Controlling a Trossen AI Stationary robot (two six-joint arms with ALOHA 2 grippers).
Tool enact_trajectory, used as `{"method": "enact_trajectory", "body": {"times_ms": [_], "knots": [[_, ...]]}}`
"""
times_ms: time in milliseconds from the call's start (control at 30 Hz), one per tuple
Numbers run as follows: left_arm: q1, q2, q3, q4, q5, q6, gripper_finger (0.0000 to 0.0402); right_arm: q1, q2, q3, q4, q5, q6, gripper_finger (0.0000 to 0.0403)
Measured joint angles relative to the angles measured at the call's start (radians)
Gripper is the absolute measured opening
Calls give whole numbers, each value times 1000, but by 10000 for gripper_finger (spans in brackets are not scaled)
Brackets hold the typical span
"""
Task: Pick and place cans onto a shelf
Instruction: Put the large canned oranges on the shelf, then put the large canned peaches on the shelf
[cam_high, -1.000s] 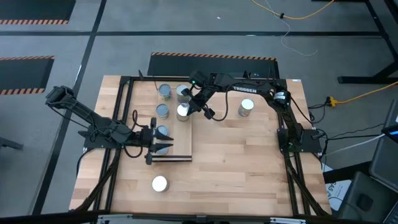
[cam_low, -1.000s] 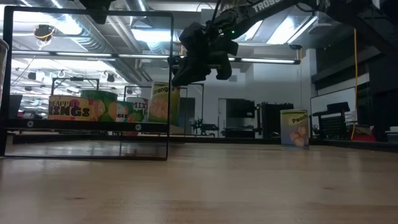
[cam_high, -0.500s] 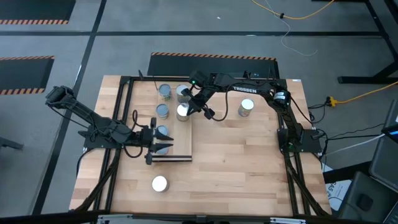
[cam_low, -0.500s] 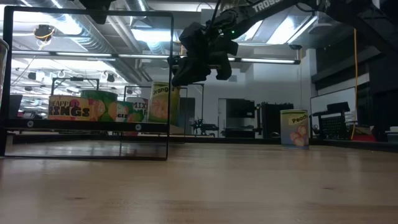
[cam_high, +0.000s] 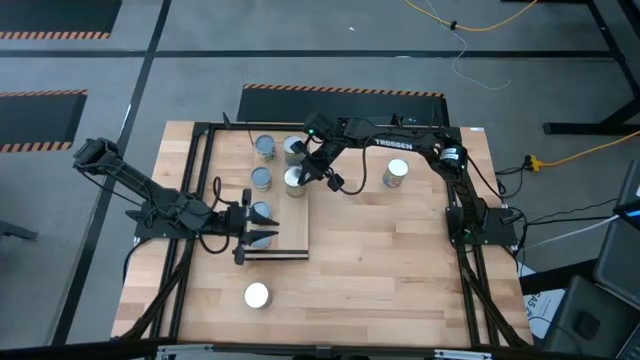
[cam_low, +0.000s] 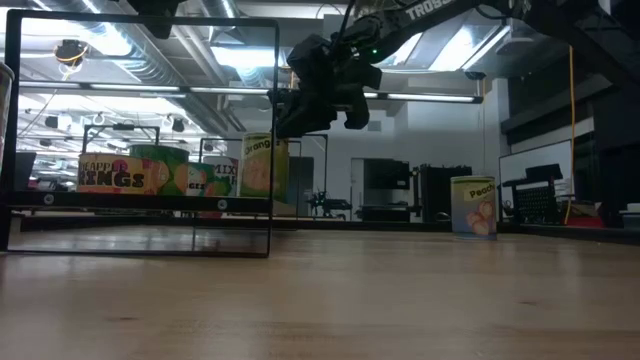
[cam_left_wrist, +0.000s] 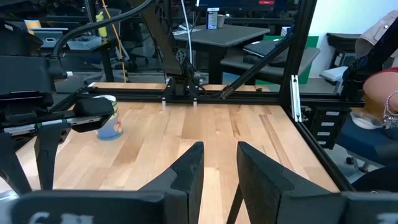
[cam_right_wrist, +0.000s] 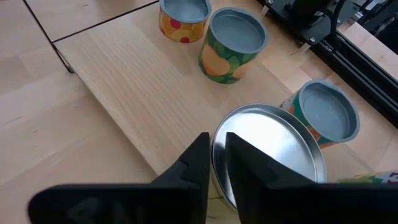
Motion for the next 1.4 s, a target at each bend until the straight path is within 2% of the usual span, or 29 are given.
{"method": "enact_trajectory", "body": {"times_ms": [267, 600, 733, 1100, 1400], "knots": [[0, 0, 0, 0, 0, 0, 89, 0, 0, 0, 8, -1, 0, 89], [0, 0, 0, 0, 0, 0, 89, 0, -6, 0, -4, 1, 0, 91], [0, 0, 0, 0, 0, 0, 89, 0, -50, 1, -45, 57, 1, 91], [0, 0, 0, -3, 0, 6, 89, 0, -266, 2, -356, 247, 91, 91], [24, 0, 0, 2, -3, 8, 89, -5, -436, 2, -628, 259, 247, 91]]}}
